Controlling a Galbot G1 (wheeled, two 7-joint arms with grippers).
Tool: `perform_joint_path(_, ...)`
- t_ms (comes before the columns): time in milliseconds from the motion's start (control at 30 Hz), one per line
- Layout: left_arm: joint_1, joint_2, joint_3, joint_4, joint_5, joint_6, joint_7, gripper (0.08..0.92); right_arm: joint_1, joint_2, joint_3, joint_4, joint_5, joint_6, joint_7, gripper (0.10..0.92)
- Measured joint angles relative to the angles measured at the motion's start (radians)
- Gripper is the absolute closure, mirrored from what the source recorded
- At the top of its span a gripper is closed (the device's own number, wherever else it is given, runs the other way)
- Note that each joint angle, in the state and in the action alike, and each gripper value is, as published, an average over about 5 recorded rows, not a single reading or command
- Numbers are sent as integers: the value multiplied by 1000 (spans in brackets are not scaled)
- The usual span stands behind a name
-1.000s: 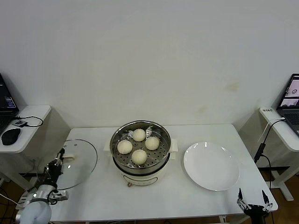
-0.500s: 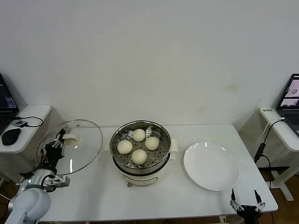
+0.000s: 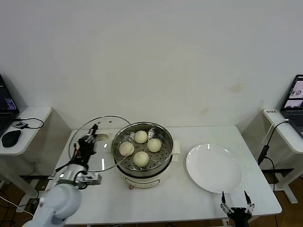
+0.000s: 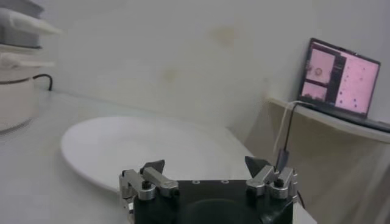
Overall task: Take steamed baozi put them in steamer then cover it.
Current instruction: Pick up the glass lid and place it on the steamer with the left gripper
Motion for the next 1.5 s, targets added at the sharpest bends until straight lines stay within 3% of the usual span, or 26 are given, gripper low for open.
perform_joint_path(533, -169, -187, 194, 92, 291, 89, 147, 859, 10, 12, -51, -38, -117, 19, 48, 203)
perform_joint_path(933, -195, -335, 251, 161, 411, 109, 191, 859, 10, 14, -64, -58, -150, 29, 62, 202)
perform_joint_path(1500, -199, -421, 278, 217, 467, 107, 194, 859, 0, 15, -69, -63, -160, 38, 69, 203)
